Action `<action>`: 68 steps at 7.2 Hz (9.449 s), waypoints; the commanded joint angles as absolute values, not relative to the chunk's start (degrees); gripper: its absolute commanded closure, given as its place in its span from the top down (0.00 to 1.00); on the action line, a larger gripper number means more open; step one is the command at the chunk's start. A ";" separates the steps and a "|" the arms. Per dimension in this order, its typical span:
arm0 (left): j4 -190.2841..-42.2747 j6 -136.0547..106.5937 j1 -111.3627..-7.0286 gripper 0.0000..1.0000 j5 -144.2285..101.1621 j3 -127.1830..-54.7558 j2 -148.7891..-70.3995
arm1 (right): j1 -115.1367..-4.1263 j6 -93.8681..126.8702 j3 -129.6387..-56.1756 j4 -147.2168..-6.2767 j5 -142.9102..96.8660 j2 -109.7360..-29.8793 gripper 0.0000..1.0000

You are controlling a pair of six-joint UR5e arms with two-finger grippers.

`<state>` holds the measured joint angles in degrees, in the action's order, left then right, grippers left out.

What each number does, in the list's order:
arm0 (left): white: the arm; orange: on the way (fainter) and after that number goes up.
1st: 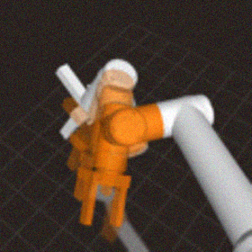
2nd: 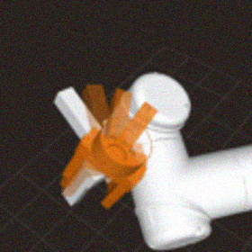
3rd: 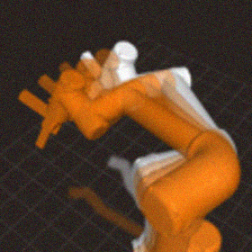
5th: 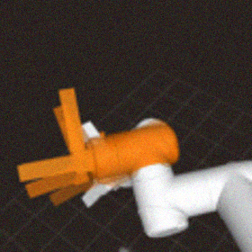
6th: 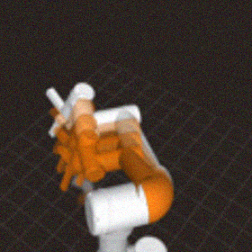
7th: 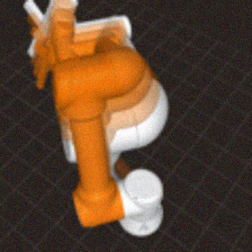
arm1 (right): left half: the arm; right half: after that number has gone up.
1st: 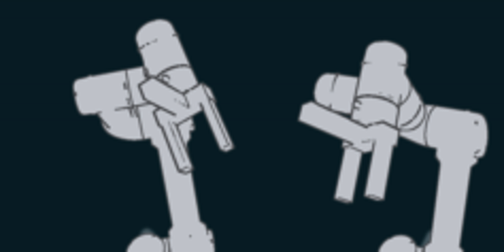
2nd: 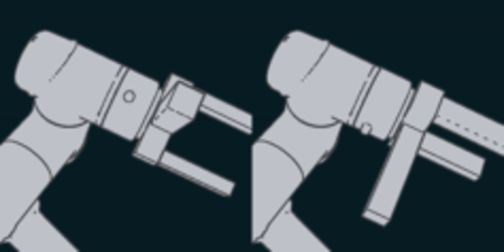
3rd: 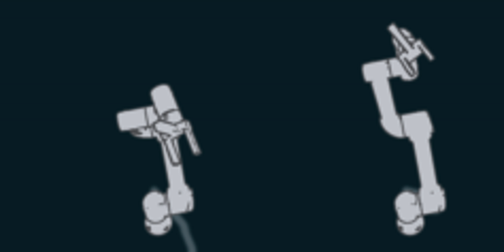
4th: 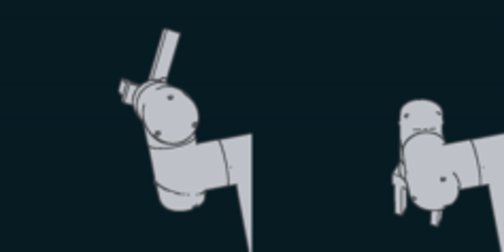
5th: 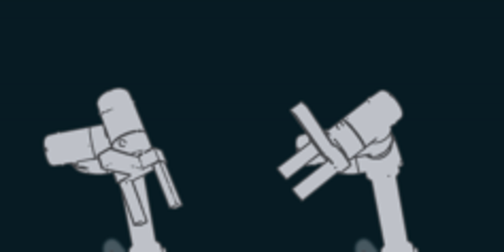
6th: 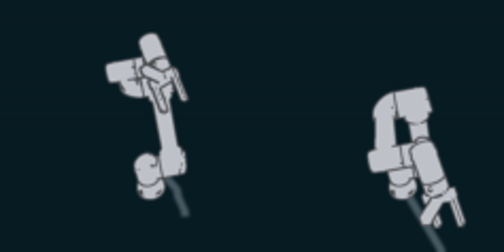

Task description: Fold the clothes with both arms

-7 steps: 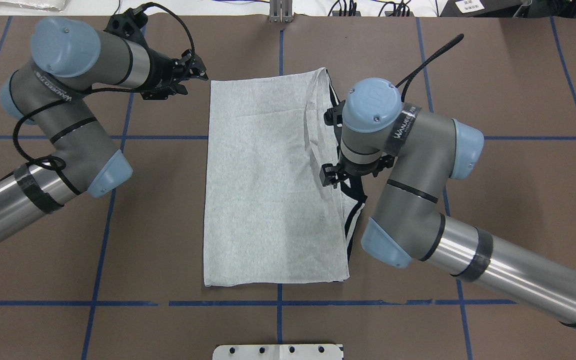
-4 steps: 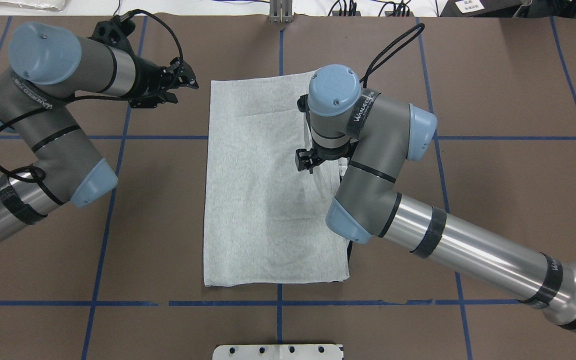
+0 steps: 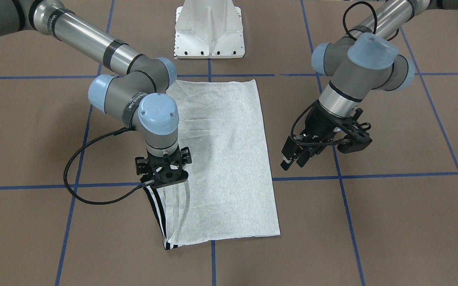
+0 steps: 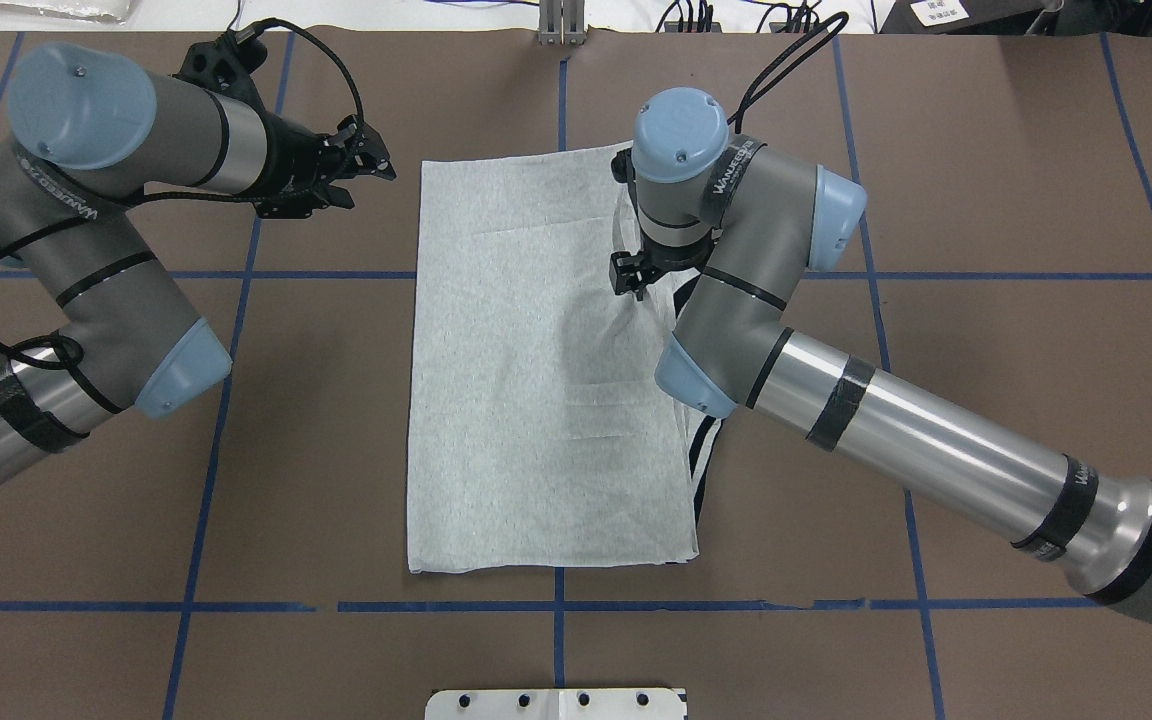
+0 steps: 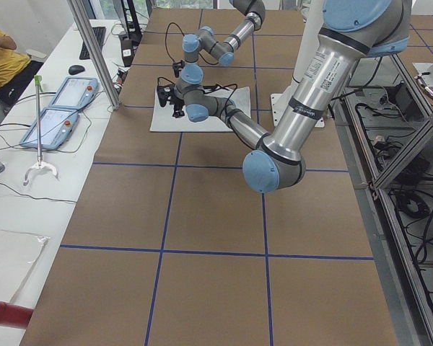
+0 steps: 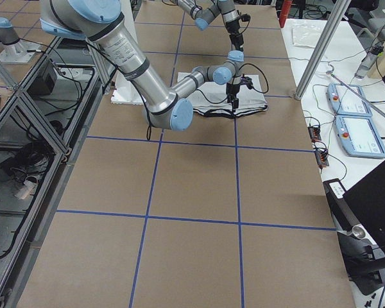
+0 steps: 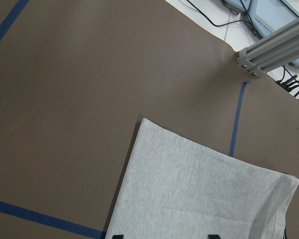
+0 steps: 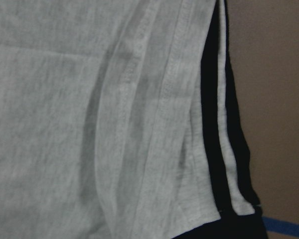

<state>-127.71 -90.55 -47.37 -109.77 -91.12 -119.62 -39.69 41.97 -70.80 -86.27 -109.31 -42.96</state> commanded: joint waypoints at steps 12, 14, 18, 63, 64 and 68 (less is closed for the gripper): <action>-126.91 -90.53 -47.46 0.64 -111.36 -92.37 -119.27 | -18.14 120.79 -104.03 -88.94 -90.84 -58.69 0.98; -126.91 -90.53 -47.46 0.64 -111.27 -92.98 -118.57 | -15.04 124.51 -108.45 -89.21 -89.83 -62.22 0.98; -126.83 -90.53 -47.46 0.65 -111.18 -93.25 -118.56 | -13.01 125.77 -107.93 -88.95 -89.74 -63.28 0.98; -112.10 -123.22 -10.90 0.00 -91.14 -119.93 -102.83 | -11.00 131.02 -115.28 -88.59 -91.14 -68.00 0.00; -107.45 -125.92 -9.59 0.00 -91.23 -124.32 -103.01 | -9.94 134.96 -119.31 -88.51 -90.88 -70.29 0.00; -104.15 -127.19 -11.58 0.00 -91.58 -129.64 -103.97 | -12.54 145.55 -127.79 -88.59 -91.05 -69.96 0.00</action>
<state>-104.70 -127.93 -9.62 -91.52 -129.22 -103.57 -10.20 144.44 -126.59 -88.59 -90.65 -70.29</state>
